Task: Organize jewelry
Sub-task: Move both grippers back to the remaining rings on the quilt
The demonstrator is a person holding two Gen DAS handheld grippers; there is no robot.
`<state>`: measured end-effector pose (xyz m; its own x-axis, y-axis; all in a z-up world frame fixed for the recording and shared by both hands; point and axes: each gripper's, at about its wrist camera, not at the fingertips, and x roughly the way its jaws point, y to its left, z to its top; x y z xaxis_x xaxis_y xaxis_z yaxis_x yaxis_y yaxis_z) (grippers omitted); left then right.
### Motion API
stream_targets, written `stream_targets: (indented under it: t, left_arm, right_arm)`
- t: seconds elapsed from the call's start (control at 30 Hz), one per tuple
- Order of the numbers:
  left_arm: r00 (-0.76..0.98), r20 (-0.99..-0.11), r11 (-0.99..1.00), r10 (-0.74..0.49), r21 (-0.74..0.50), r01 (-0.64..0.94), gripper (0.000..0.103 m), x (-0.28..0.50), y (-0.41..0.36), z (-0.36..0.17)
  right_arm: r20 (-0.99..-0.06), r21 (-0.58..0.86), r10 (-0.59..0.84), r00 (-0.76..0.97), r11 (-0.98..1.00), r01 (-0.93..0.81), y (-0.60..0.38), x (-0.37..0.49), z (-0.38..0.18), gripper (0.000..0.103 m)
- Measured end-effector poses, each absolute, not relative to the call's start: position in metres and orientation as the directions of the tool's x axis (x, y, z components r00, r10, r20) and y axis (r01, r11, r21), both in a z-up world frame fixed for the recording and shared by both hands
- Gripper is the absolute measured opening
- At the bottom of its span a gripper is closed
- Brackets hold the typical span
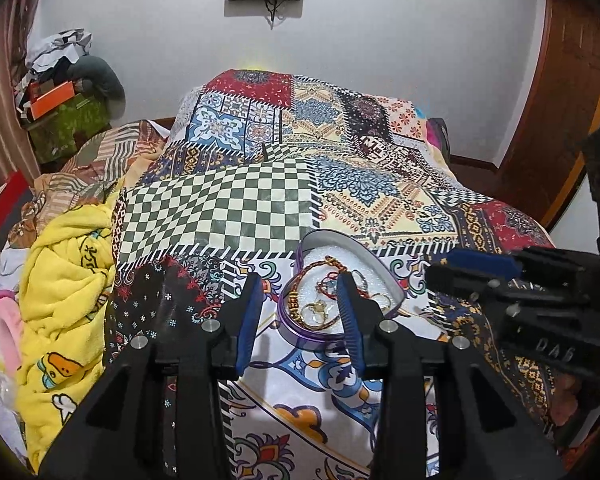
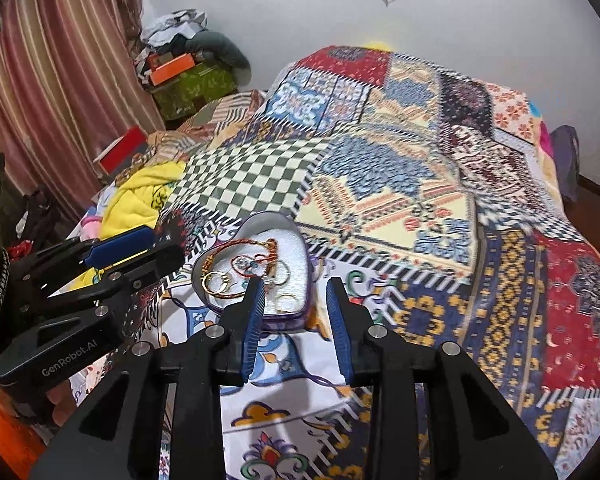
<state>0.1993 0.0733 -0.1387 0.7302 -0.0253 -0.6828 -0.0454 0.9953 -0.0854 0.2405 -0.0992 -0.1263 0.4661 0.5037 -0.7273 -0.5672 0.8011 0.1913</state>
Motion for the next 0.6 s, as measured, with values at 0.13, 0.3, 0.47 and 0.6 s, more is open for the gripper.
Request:
stream_targets:
  t: [0.13, 0.3, 0.47, 0.6]
  left_arm:
    - [0.733, -0.679, 0.996, -0.033, -0.084, -0.033, 0.039, 0.194, 0.067, -0.134]
    - [0.721, -0.691, 0.997, -0.053, -0.082, -0.005, 0.041, 0.188, 0.054, -0.137]
    - [0.692, -0.717, 0.996, -0.08, -0.081, 0.032, 0.041, 0.186, 0.038, -0.149]
    - [0.662, -0.742, 0.995, -0.102, -0.083, 0.061, 0.041, 0.183, 0.025, -0.162]
  right_arm:
    - [-0.726, 0.175, 0.474, 0.497, 0.827, -0.534, -0.118, 0.24, -0.12, 0.029]
    - [-0.744, 0.153, 0.423, 0.517, 0.861, -0.485, -0.145, 0.24, -0.123, 0.029]
    - [-0.775, 0.14, 0.374, 0.509, 0.887, -0.439, -0.169, 0.238, -0.135, 0.029]
    - [-0.801, 0.147, 0.353, 0.483, 0.899, -0.414, -0.183, 0.237, -0.15, 0.029]
